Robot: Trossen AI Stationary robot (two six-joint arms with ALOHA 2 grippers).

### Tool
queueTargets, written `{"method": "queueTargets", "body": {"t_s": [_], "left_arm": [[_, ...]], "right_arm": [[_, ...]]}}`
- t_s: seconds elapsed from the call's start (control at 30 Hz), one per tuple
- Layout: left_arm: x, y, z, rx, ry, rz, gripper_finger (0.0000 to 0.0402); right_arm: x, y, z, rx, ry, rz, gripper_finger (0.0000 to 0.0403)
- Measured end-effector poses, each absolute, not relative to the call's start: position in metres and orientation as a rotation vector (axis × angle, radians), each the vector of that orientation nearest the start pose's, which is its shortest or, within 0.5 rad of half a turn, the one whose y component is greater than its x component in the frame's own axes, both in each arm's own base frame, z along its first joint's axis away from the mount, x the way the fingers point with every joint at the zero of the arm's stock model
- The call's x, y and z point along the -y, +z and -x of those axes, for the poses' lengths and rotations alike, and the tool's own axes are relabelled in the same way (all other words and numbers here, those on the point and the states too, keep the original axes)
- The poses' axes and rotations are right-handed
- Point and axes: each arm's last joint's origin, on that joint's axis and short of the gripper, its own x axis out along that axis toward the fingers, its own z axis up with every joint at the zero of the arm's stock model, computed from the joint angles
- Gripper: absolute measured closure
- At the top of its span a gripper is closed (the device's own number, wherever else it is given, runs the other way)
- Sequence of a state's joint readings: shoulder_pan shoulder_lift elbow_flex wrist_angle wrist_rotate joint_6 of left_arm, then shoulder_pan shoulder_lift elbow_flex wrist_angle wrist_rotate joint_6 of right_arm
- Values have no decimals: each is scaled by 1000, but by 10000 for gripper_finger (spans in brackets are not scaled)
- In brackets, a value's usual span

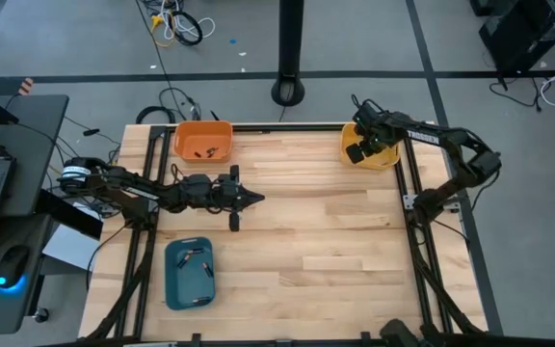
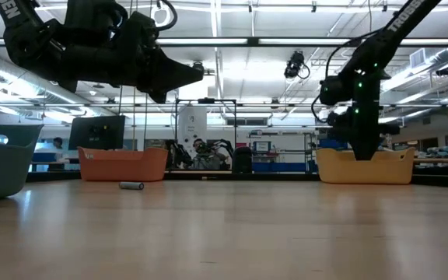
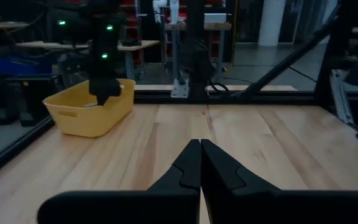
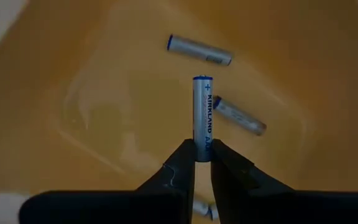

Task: Sort batteries
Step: Put the small gray battery into the yellow bin

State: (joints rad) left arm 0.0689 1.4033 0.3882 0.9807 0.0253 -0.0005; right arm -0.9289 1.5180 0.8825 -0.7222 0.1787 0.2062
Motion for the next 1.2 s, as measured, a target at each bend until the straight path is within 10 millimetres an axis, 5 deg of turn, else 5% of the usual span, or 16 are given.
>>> {"method": "queueTargets", "body": {"t_s": [0.23, 0.5, 0.87, 1.2], "left_arm": [[-16, 176, -253, -135, -15, 18, 392], [-16, 176, -266, -443, -26, 6, 392], [-7, 181, -260, -934, -118, -111, 392], [-10, 175, -244, -1161, 11, -205, 375]], "right_arm": [[214, 169, -151, -1278, -1034, -654, 332], [204, 196, -146, -1194, -1026, -586, 291], [145, 254, -166, -946, -880, -377, 295], [105, 268, -197, -796, -695, -287, 293]]}}
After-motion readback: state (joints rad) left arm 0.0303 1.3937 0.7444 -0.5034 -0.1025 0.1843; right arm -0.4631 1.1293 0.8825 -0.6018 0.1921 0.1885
